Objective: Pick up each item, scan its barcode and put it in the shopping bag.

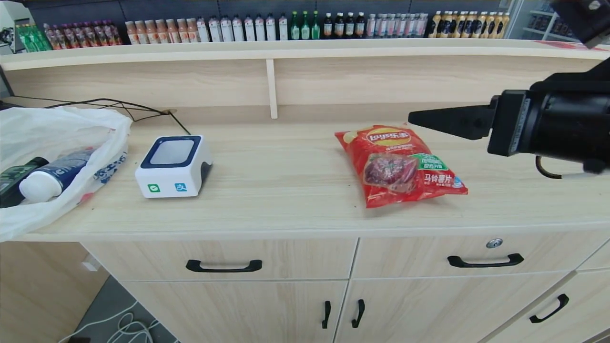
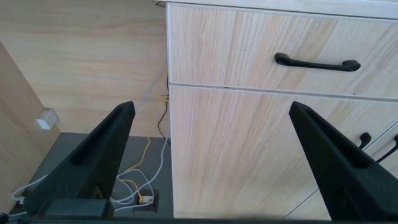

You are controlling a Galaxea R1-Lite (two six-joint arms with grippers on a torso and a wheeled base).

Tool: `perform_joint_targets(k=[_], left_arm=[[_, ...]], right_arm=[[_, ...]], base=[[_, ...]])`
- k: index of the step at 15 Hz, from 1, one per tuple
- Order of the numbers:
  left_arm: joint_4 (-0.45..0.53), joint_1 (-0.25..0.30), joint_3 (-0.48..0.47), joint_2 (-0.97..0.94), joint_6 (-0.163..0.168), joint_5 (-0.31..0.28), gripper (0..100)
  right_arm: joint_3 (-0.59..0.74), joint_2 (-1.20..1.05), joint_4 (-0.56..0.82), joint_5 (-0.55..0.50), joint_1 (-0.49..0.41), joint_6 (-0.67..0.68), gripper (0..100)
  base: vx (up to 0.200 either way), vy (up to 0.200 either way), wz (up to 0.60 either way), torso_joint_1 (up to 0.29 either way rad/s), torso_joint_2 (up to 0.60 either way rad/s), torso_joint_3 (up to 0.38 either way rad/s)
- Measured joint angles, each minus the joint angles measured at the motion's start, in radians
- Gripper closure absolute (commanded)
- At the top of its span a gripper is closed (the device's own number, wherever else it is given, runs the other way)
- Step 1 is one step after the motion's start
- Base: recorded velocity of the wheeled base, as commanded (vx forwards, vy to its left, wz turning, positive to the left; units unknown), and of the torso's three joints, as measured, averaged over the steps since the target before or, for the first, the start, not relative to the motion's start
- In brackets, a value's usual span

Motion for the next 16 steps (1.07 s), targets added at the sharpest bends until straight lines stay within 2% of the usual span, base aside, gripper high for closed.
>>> perform_joint_targets(k=[7,14,16], left_arm=[[0.0,0.0,0.0,0.0,0.0,0.0,0],[0.0,0.0,0.0,0.0,0.0,0.0,0],[0.0,0.0,0.0,0.0,0.0,0.0,0]], right_arm=[[-0.094,0.145,0.003,-0.045,0.024,0.034,0],[-0.077,0.206,-0.004,-0.186,0.04,0.035,0],[-0.055,0.214,-0.004,-0.193,0.041,0.036,0]], base=[[0.0,0.0,0.0,0.0,0.0,0.0],[0.0,0.0,0.0,0.0,0.0,0.0],[0.0,0.0,0.0,0.0,0.0,0.0]])
